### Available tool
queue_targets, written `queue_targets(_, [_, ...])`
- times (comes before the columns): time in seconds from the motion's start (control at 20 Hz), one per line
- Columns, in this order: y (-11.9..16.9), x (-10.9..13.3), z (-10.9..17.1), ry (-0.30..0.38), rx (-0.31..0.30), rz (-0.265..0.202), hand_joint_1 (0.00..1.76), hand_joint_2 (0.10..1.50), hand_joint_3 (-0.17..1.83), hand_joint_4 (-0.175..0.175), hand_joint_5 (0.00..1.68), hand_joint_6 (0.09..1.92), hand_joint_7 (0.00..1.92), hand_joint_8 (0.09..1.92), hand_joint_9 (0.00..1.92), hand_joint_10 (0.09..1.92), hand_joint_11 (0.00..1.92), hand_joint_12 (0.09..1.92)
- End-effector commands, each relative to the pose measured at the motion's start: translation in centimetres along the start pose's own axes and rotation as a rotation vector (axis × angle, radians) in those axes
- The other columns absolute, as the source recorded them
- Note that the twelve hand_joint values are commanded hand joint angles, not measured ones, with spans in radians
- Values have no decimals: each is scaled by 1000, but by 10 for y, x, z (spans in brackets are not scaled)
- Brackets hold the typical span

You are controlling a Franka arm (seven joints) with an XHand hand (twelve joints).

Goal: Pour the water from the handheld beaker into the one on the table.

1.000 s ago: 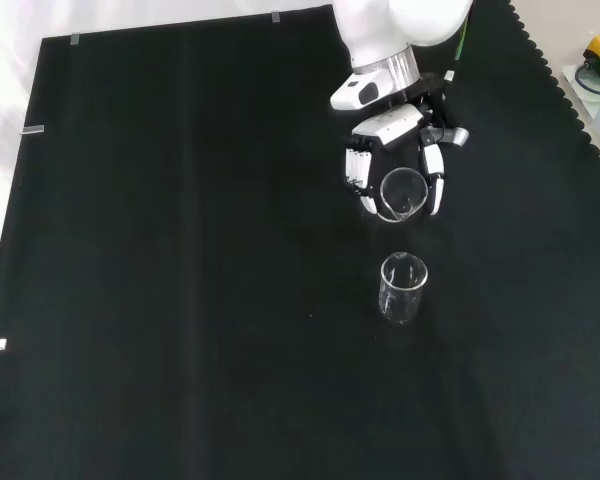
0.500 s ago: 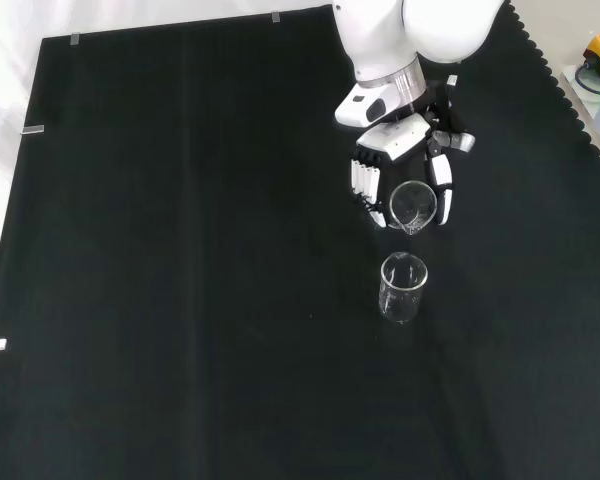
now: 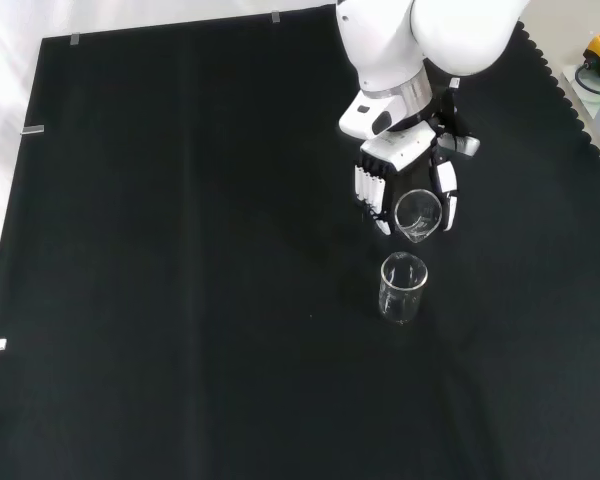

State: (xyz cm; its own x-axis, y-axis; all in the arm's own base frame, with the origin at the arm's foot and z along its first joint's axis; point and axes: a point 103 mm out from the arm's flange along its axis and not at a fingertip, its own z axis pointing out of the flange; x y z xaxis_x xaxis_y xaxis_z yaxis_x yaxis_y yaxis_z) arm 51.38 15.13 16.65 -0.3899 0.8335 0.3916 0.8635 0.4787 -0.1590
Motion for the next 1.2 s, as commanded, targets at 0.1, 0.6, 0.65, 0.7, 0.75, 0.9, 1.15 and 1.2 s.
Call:
queue_targets(0.1, [5, 10, -3, -78, 36, 21, 1431, 653, 555, -175, 1352, 446, 1510, 360, 1343, 372, 1167, 865])
queue_targets(0.6, [11, 13, -6, -140, 64, 64, 1432, 639, 576, -175, 1359, 439, 1509, 361, 1357, 363, 1183, 865])
queue_targets(0.65, [12, 13, -7, -143, 66, 67, 1432, 638, 578, -175, 1360, 439, 1509, 361, 1358, 362, 1184, 864])
queue_targets(0.7, [13, 13, -8, -149, 67, 71, 1432, 637, 579, -175, 1360, 438, 1509, 361, 1359, 361, 1185, 864])
queue_targets(0.75, [13, 13, -9, -157, 69, 71, 1432, 636, 581, -175, 1361, 438, 1509, 362, 1360, 361, 1186, 864])
queue_targets(0.9, [15, 13, -11, -186, 82, 76, 1432, 633, 585, -175, 1362, 436, 1510, 362, 1363, 359, 1187, 863])
queue_targets(1.15, [18, 15, -12, -231, 114, 80, 1433, 630, 589, -175, 1364, 435, 1509, 363, 1366, 356, 1190, 862])
queue_targets(1.2, [19, 15, -12, -233, 118, 84, 1433, 629, 590, -175, 1364, 434, 1509, 364, 1367, 355, 1191, 861])
